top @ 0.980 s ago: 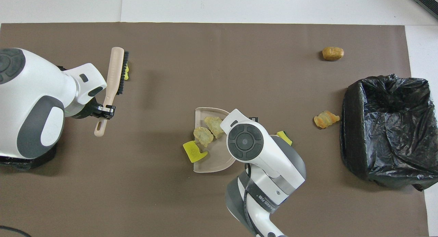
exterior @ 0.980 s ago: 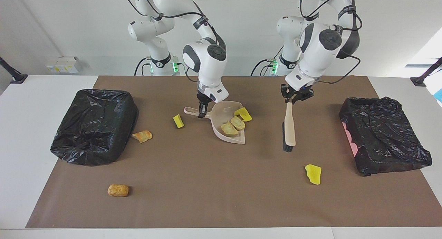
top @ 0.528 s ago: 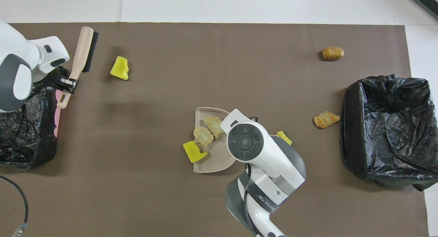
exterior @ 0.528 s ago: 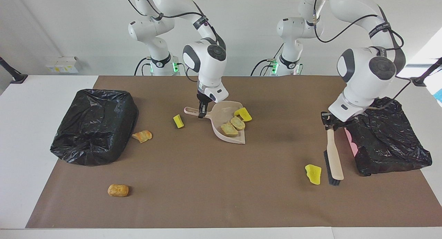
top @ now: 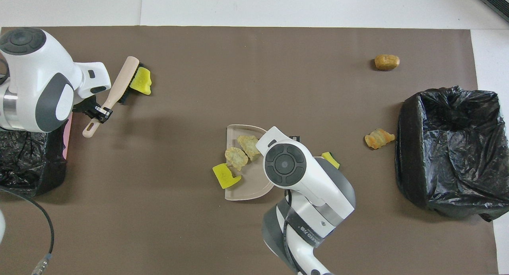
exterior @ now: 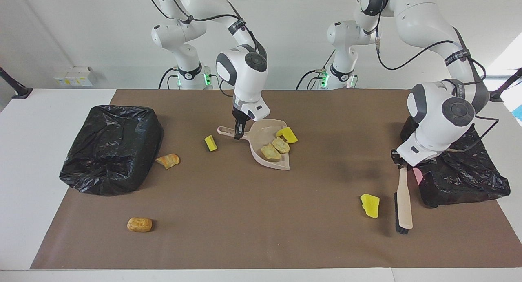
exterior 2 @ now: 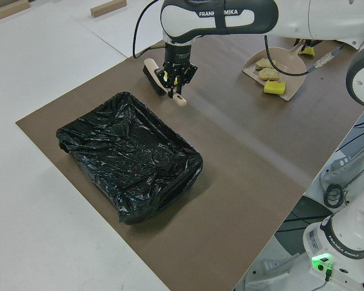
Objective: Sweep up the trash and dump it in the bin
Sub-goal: 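Sweep the far sponge piece into the dustpan with the left gripper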
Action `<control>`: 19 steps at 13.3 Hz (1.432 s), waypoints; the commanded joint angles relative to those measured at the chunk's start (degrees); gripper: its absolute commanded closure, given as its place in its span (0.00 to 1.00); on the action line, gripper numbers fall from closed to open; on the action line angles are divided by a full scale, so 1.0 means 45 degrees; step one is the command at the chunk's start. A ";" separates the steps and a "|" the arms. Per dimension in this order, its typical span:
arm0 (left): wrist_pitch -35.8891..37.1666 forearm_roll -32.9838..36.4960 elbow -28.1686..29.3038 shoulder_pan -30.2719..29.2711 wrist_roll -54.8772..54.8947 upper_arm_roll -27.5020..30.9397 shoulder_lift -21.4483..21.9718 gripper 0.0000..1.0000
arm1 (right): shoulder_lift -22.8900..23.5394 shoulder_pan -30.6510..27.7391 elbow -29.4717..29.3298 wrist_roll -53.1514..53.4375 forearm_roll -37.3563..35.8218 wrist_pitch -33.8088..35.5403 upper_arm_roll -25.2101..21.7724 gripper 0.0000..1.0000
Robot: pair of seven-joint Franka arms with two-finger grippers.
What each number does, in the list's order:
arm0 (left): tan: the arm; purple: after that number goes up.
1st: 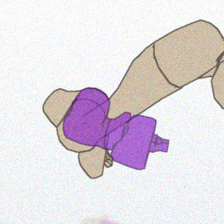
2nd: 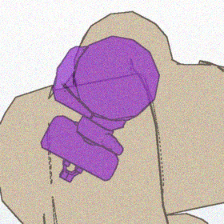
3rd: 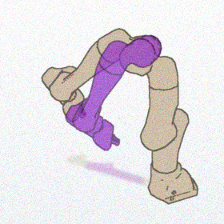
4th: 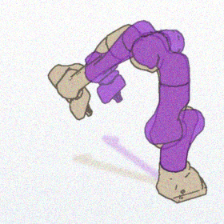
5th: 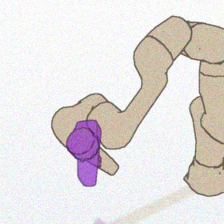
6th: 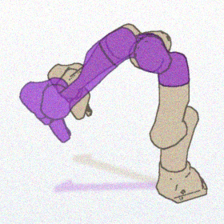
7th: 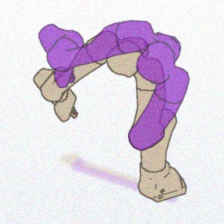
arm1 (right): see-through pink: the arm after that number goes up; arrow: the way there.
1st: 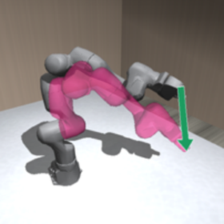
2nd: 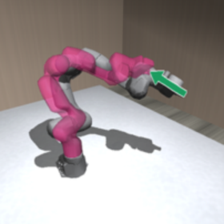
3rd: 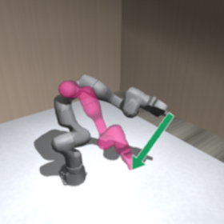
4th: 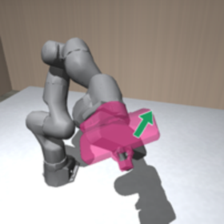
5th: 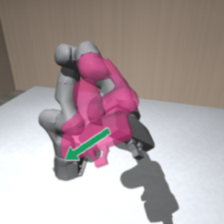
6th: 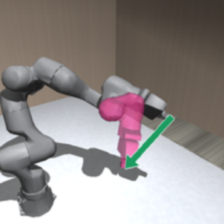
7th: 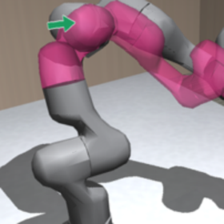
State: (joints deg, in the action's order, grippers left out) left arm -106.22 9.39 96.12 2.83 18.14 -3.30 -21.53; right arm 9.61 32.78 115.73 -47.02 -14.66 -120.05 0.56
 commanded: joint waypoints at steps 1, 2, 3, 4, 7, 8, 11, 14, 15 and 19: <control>0.1002 0.0101 0.0924 0.0678 0.0264 0.0089 0.0975 1.00 | 0.0012 0.0019 0.0103 0.0372 -0.0063 0.0038 0.0070 1.00; 0.1471 0.0062 0.1292 0.0775 0.0342 0.0050 0.1208 1.00 | 0.0012 0.0019 0.0104 0.0372 -0.0063 0.0037 0.0070 1.00; 0.1650 -0.0209 0.1779 0.1182 0.0324 0.0011 0.1501 1.00 | 0.0012 0.0019 0.0104 0.0372 -0.0063 0.0037 0.0070 1.00; 0.1691 -0.0792 0.2210 0.1438 0.0246 0.0030 0.1755 1.00 | 0.0012 0.0019 0.0104 0.0352 -0.0063 0.0037 0.0070 1.00; 0.1984 -0.2492 0.3381 0.2589 -0.0938 0.0030 0.2497 1.00 | 0.0012 -0.0019 0.0123 0.0352 -0.0063 0.0018 0.0070 1.00; 0.1887 -0.2981 0.3714 0.3076 -0.1990 0.0030 0.2732 1.00 | 0.0012 -0.0020 0.0123 0.0352 -0.0063 0.0018 0.0070 1.00; 0.1265 -0.4600 0.4671 0.4503 -0.4570 0.0030 0.3318 1.00 | 0.0012 -0.0059 0.0123 0.0313 -0.0063 0.0037 0.0070 1.00; -0.0919 -0.6048 0.6098 0.5890 -0.7287 0.0030 0.4042 1.00 | 0.0012 -0.0117 0.0123 0.0216 -0.0063 0.0037 0.0070 1.00; -0.1139 -0.6574 0.6043 0.6068 -0.7951 0.0030 0.4023 1.00 | 0.0031 -0.0117 0.0123 0.0215 -0.0063 0.0037 0.0070 1.00; -0.0985 -0.7555 0.5399 0.6187 -0.8641 0.0030 0.3886 1.00 | 0.0031 -0.0156 0.0104 0.0215 -0.0063 0.0134 0.0070 1.00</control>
State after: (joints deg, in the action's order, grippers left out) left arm -110.24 -22.76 120.44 29.84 -19.67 -4.06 -5.22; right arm 9.83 32.65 115.78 -47.01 -14.65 -120.05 0.54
